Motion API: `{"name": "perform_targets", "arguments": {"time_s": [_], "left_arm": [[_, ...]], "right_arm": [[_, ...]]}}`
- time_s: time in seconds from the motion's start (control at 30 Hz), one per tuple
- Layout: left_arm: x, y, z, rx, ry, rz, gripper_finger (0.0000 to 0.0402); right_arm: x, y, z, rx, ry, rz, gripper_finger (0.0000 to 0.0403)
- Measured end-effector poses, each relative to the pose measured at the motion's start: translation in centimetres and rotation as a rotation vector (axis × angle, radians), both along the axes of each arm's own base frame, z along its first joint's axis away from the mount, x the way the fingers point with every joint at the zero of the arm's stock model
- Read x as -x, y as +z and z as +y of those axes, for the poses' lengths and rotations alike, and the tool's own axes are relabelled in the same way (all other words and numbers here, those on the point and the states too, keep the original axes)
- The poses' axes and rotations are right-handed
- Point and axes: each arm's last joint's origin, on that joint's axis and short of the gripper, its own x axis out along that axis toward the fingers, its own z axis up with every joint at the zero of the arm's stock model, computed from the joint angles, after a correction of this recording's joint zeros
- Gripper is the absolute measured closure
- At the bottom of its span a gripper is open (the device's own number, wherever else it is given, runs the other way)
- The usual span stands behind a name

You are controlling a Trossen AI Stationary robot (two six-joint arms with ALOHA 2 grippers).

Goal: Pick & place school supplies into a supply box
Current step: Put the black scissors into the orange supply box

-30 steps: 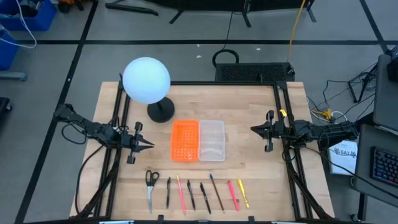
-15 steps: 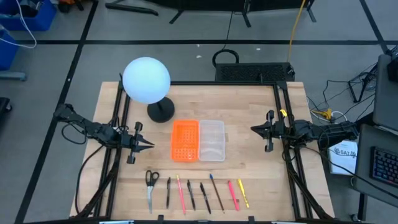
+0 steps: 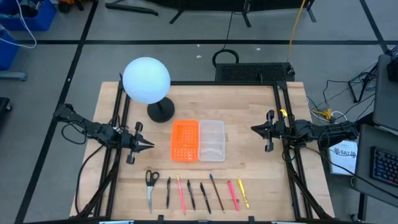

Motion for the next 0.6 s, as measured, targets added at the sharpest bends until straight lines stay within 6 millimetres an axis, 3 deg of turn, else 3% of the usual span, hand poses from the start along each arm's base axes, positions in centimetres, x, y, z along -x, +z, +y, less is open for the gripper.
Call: {"name": "perform_targets", "arguments": {"time_s": [0.37, 0.6], "left_arm": [[0.01, -0.13, -0.02, 0.205, -0.005, 0.05, 0.036], [0.05, 0.39, 0.44, 0.339, 0.149, 0.074, 0.036]], "right_arm": [[0.0, 0.01, 0.0, 0.0, 0.001, -0.001, 0.0403], [0.0, -0.04, 0.0, 0.001, 0.0, 0.005, 0.0403]]}}
